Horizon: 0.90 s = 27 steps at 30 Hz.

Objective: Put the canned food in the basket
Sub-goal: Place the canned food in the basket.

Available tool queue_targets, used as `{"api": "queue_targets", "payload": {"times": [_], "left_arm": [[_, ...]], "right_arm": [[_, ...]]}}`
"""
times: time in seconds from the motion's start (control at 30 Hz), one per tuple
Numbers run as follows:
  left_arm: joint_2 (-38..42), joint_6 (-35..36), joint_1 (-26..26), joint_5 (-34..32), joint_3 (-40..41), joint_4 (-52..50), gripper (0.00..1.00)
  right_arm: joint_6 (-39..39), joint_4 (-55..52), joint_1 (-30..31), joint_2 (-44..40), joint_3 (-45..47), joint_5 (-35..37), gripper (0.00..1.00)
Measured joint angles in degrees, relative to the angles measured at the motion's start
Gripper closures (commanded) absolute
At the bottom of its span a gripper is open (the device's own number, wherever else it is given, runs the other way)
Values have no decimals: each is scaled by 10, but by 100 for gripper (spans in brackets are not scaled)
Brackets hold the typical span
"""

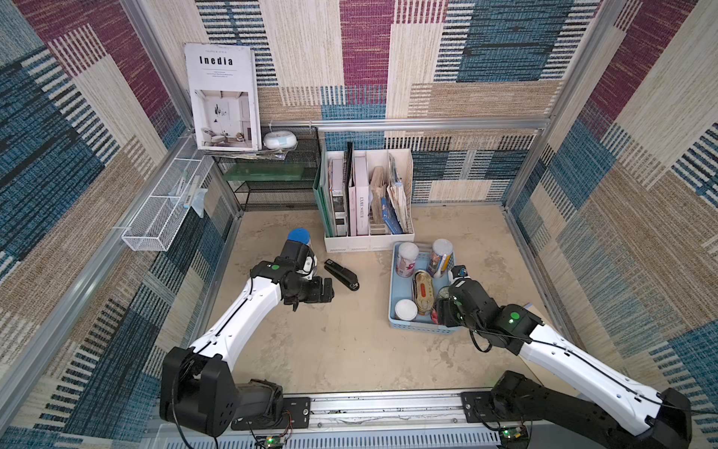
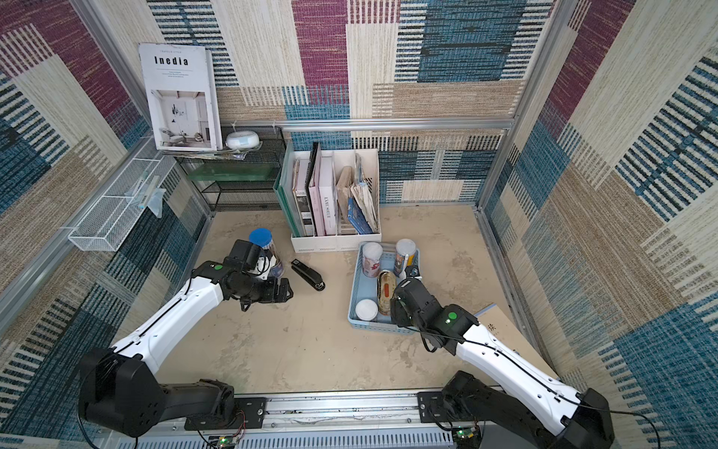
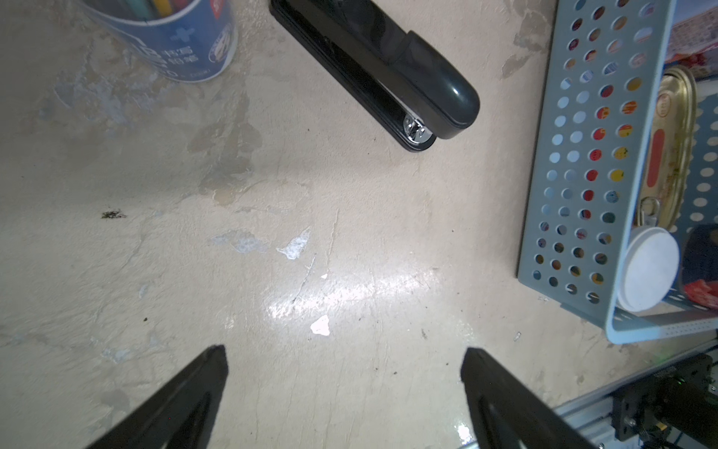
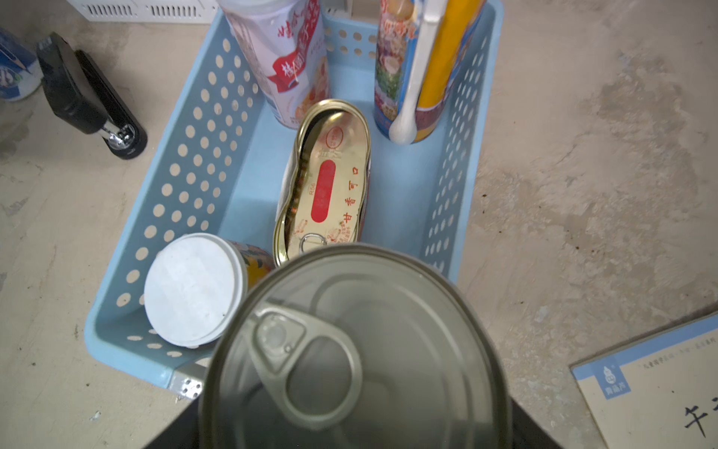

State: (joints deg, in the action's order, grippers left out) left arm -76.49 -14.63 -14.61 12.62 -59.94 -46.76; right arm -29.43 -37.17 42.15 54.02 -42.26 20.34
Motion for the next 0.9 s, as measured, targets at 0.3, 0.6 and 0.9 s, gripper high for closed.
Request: {"api": "queue_targets", "payload": {"times": [0.3,0.6,0.9], "left_arm": [[0,0,0,7,2,1,1],[-3,0,-1,9,2,3,1],[-3,0,-1,9,2,3,1]], "right_arm": [[-38,-15,0,21,-5,3,61],[-72,20,0,41,31,10,63],[-78,62,1,23,63,30,64]]}}
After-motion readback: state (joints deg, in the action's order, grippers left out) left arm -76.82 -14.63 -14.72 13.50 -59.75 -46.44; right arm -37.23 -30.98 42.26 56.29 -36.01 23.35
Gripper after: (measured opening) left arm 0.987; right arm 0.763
